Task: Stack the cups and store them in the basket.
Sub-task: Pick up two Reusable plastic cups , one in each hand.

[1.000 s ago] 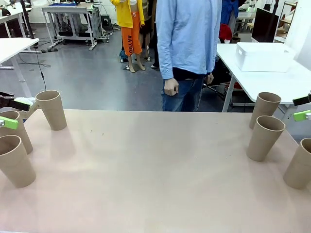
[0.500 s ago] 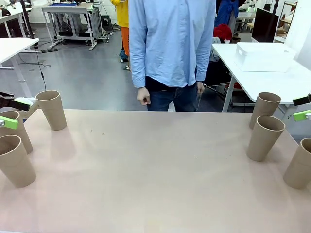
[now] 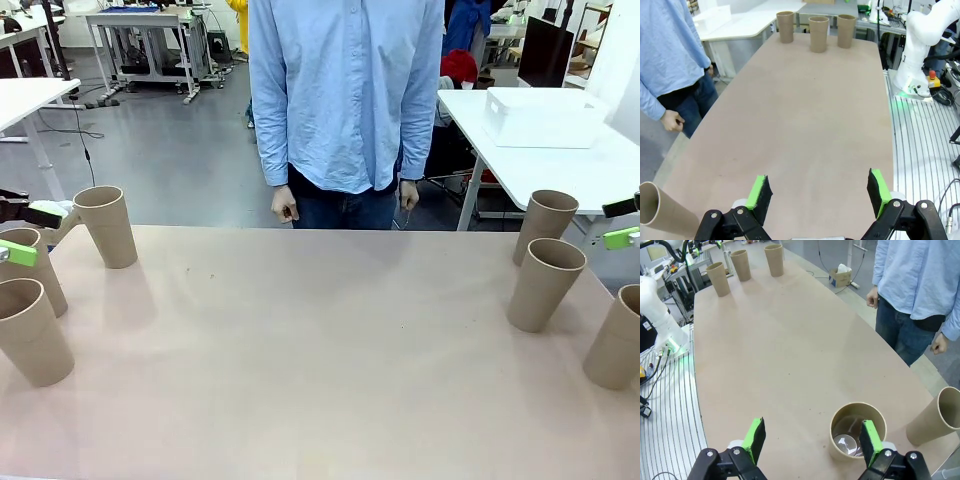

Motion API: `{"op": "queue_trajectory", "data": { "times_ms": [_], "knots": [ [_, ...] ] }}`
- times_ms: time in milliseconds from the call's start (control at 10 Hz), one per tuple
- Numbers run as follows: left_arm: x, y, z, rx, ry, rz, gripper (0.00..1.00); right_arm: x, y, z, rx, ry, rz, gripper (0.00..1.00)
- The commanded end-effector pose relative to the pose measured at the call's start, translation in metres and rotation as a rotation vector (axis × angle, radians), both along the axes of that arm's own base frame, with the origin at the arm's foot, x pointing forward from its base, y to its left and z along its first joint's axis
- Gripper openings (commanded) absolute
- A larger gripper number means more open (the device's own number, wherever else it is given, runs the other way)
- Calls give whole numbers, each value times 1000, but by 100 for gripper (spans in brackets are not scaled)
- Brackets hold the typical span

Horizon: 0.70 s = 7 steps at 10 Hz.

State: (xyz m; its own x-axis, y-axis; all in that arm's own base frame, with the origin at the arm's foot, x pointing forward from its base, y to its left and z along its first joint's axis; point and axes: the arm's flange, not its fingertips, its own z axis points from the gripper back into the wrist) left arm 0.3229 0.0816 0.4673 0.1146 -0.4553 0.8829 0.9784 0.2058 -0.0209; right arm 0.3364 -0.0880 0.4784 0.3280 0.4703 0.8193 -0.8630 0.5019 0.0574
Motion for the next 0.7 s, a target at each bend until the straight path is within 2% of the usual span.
{"op": "queue_trajectory", "data": {
  "times_ms": [0, 600],
  "knots": [
    [0, 2, 0, -9, -13, -12, 100, 4, 0, 0, 15, -20, 8, 100],
    [0, 2, 0, -9, -13, -12, 100, 4, 0, 0, 15, -20, 8, 100]
  ]
}}
